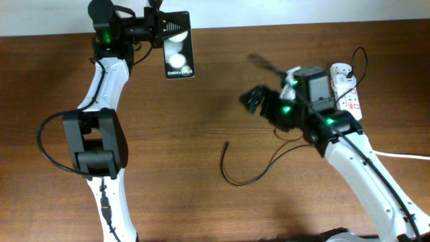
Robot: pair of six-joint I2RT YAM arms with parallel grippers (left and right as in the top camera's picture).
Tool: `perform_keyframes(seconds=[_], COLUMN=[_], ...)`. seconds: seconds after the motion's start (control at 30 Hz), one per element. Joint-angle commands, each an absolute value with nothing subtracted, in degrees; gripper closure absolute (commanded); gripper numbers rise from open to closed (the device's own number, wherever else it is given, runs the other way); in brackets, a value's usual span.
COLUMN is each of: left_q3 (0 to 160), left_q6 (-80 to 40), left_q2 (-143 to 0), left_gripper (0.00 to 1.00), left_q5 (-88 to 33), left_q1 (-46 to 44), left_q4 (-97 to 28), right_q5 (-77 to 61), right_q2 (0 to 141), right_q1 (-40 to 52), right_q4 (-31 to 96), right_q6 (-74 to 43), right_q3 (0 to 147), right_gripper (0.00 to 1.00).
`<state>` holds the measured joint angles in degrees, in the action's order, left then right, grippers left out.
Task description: Plug charger to phone and switch on socket
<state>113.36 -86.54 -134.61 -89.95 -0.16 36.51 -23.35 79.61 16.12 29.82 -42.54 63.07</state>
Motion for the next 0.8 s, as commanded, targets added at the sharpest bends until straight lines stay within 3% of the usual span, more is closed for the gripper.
perform_keyframes(seconds=[0.0,0.27,0.5,0.77], left_q3=[114.0,114.0,114.0,114.0], left_q6=[-85.6,-85.6,-85.6,-85.1], left_q2=[-135.0,-135.0,-135.0,-135.0], left_gripper=[1.0,1.0,1.0,1.0], left_q5=[-90.0,-90.1,-90.1,-90.1], left_q1=[1.1,3.1,3.2,3.7], left_q4=[36.8,36.8,36.8,36.8], right_q5=[-13.2,-1.0,-1.3,-3.1], right_q2=[79.2,81.9,94.2,102.1], right_q1=[22.6,33.1,39.1,39.4], right_q4=[36.6,47.8,47.1,38.9], right_q6=[-40.0,-51.5,-53.1,-54.5], right_q3=[65.2,65.0,64.8,64.8], right_gripper=[0.01,0.01,0.01,0.01])
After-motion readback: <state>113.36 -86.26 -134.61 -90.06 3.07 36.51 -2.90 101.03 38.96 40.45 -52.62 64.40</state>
